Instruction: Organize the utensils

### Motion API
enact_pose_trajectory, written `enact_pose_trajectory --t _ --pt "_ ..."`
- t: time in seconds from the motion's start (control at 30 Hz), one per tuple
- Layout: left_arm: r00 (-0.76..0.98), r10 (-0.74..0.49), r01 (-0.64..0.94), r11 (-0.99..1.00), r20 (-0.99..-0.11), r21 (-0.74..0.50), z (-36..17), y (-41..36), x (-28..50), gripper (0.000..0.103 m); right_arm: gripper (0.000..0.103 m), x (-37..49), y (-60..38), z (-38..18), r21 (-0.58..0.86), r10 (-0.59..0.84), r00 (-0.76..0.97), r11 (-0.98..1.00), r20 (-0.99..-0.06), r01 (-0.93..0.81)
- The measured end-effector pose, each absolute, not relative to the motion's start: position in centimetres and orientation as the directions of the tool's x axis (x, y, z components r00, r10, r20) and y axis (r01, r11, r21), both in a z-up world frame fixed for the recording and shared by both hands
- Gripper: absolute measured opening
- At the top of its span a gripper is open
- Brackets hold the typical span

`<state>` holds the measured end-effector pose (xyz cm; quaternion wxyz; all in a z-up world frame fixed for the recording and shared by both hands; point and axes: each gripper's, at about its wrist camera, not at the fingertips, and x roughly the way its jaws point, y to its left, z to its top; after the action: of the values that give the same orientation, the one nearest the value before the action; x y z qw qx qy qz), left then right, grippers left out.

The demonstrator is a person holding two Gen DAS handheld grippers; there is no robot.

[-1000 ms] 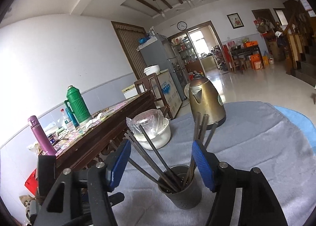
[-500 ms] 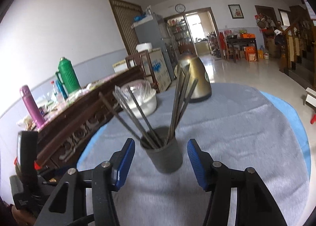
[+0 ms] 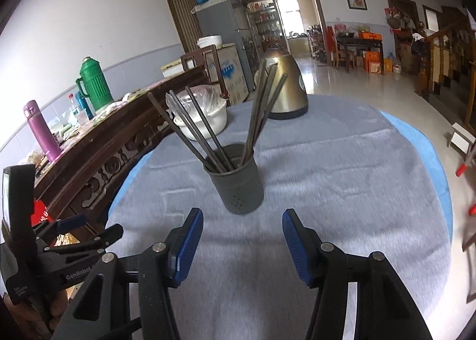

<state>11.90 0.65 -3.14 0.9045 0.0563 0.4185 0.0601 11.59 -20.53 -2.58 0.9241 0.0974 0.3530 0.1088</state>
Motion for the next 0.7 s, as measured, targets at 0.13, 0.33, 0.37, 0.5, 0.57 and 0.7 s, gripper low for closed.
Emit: enact_pose_trajectory --t 0.13,0.33,0.37,0.5,0.57,0.7 --pt "0.64 0.163 -0.06 0.985 -0.751 0.162 -3.1 0.2 11.4 0.08 0.06 11.0 -20.7 -2.6 0.241 0.25 0.718 0.963 -0.65 -0.117" --pt "0.633 0.163 -0.056 0.985 -0.756 0.165 -2.9 -0.4 10.8 0.08 0.06 10.5 -20.4 -2.7 0.238 0.255 0.704 0.963 -0.663 -0.125" --pt "0.632 0.162 -0.058 0.985 -0.758 0.163 -2.9 -0.4 10.8 0.08 0.06 10.5 -20.2 -2.7 0.231 0.253 0.704 0.964 -0.664 -0.129" --pt "0.627 0.163 -0.066 0.985 -0.762 0.157 -3.0 -0.1 10.6 0.08 0.06 10.5 -19.6 -2.9 0.231 0.265 0.696 0.962 -0.667 -0.145" --pt "0.625 0.167 -0.075 0.985 -0.762 0.154 -3.0 0.1 10.5 0.08 0.06 10.6 -19.3 -2.9 0.233 0.268 0.692 0.961 -0.67 -0.147" --pt "0.624 0.18 -0.092 0.983 -0.761 0.157 -3.0 0.6 10.5 0.08 0.06 10.7 -18.6 -3.0 0.236 0.278 0.684 0.959 -0.674 -0.157"
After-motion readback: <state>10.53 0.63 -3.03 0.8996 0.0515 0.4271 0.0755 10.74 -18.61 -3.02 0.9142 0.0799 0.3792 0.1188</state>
